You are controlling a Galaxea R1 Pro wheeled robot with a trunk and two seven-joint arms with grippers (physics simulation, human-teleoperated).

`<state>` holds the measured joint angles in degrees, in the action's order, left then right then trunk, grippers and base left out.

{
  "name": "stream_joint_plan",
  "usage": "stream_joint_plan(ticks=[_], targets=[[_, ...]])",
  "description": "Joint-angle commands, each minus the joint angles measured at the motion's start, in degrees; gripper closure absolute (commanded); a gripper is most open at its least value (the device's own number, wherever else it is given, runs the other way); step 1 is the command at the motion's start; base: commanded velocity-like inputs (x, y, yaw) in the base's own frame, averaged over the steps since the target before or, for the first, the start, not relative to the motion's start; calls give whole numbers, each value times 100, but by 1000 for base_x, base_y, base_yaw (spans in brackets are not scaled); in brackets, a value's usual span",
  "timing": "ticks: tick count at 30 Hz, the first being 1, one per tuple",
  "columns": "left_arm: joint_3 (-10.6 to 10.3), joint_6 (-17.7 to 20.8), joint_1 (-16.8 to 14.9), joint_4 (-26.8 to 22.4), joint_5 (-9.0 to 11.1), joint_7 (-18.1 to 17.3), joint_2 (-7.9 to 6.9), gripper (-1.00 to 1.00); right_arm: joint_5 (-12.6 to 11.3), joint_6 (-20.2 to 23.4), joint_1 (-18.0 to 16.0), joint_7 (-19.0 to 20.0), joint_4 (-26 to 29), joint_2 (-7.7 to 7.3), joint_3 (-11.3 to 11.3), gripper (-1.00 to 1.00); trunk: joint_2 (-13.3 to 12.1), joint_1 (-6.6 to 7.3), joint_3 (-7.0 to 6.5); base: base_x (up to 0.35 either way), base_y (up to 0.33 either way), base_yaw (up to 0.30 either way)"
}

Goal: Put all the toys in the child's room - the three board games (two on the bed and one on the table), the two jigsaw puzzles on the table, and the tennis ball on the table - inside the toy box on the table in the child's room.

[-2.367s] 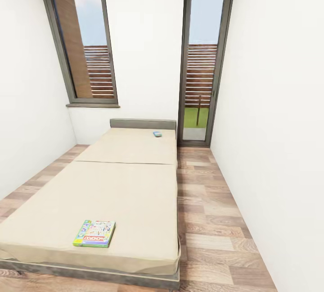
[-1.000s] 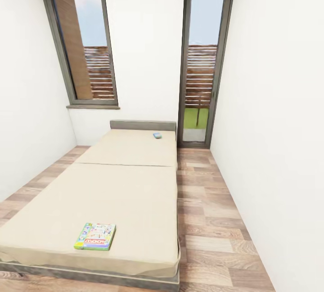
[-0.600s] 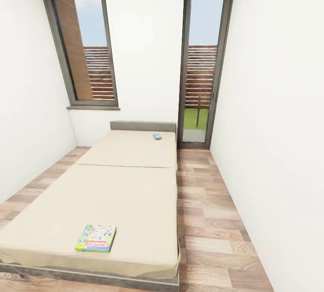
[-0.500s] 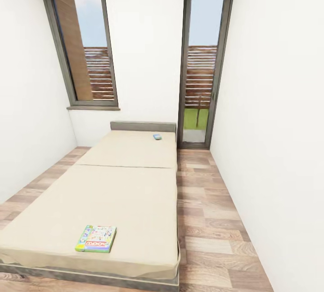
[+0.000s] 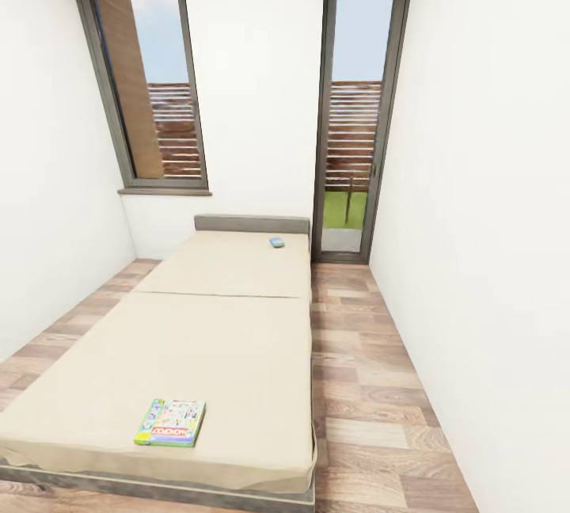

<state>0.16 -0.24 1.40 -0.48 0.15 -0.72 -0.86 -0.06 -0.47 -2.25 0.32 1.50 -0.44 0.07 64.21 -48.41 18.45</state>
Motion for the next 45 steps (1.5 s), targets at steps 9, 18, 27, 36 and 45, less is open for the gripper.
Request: stream_joint_plan(ticks=[9, 18, 27, 36, 45], targets=[[2, -32, -3, -5, 3, -13, -7, -100, -1, -6, -5, 3, 0, -5, -3, -100, -359, 198, -157, 0, 0, 0], [6, -66, -20, -8, 5, -15, -5, -100, 5, 1, -10, 0, 0, -4, 0, -100, -720, 396, -319, 0, 0, 0], [140, -84, -45, -187, 55, -16, 0, -100, 6, 94, -48, -24, 0, 3, -13, -100, -1081, 594, -480, 0, 0, 0], [298, -81, -107, -515, 116, -22, -25, -100, 9, 211, -158, -62, 33, 5, -17, -100, -1442, 791, -642, 0, 0, 0], [356, -58, -301, -841, 143, -38, -51, -100, 55, 265, -439, -49, 125, -18, -8, -100, -1803, 989, -803, 0, 0, 0]])
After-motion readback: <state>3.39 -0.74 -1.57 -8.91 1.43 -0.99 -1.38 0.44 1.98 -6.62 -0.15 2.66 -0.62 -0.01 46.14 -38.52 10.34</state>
